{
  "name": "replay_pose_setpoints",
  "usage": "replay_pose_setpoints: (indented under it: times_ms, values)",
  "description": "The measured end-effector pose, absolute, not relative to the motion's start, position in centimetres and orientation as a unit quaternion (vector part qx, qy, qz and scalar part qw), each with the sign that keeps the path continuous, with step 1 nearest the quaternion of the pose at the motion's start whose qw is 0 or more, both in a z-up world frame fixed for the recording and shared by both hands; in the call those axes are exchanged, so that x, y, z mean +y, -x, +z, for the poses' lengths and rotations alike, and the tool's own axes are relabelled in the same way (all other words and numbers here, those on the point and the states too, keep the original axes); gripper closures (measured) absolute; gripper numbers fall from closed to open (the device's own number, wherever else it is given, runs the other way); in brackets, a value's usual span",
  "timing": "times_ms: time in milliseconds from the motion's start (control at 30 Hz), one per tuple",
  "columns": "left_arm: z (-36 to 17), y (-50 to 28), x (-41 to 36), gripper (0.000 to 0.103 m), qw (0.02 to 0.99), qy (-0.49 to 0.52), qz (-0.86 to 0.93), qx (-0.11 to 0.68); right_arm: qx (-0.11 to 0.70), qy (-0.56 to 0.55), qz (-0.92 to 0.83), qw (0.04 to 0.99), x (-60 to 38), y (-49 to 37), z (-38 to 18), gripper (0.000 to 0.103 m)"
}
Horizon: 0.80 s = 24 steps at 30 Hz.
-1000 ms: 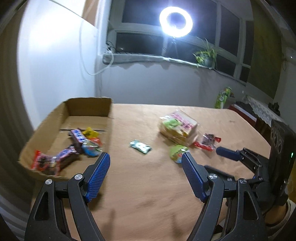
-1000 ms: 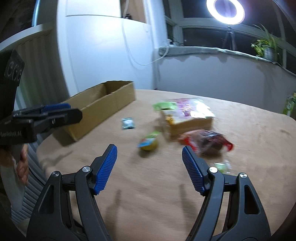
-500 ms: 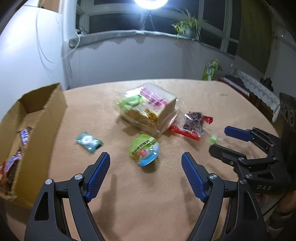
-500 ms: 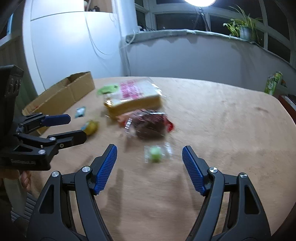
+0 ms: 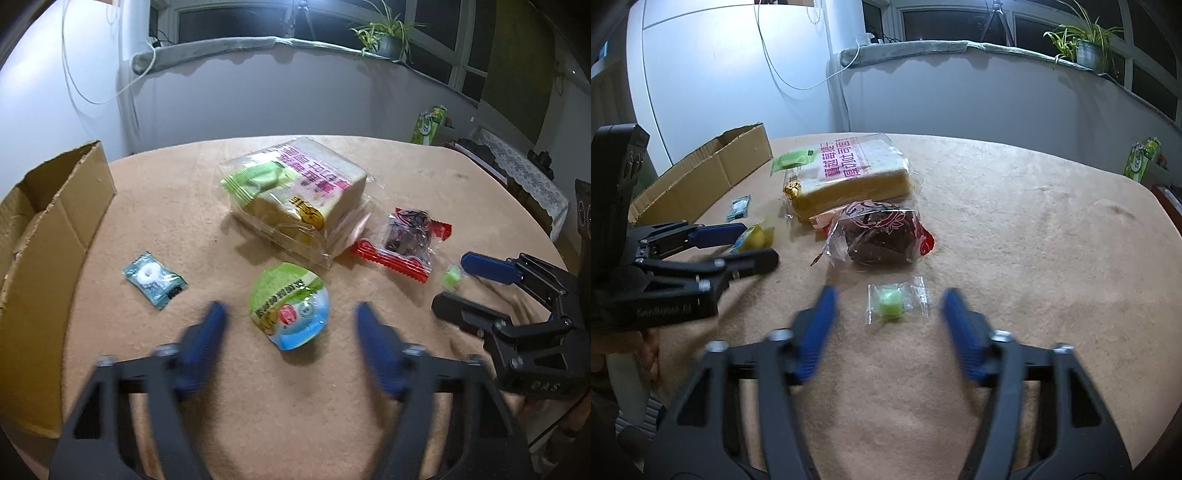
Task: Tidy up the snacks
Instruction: 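Grasp the green-lidded cake cup with the left gripper while the right gripper grasps the green candy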
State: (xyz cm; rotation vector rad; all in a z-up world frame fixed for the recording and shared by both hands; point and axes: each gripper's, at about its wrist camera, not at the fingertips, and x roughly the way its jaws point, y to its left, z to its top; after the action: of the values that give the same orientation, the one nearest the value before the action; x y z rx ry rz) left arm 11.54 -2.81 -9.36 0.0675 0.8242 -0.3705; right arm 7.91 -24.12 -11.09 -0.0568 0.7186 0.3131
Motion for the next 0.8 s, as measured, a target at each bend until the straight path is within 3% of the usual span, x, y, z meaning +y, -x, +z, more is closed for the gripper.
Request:
replay_pose_setpoints:
  times_ms: [33,67,100,800]
  values:
    - [-9.3,-11.5,-2.6,0.056,0.9,-0.027,-0.179,0.396,0.348,0.027,0.152,0.925,-24.2,-7.9,-11.1,0.072]
    - [-9.3,-11.6,-2.3,0.068,0.901,-0.02,-0.18,0.395,0.347,0.026,0.152,0.925,-24.2,-7.9,-11.1,0.075]
    - [-9.3,-11.6,-2.0,0.07,0.901,-0.013,-0.181,0.394,0.347,0.026,0.154,0.925,-24.3,-7.9,-11.1,0.075]
    - [-9.1,-11.3,-0.9,0.071,0.903,0.024,-0.199,0.379,0.32,-0.02,0.169,0.932,-25.7,-6.9,-10.7,0.076]
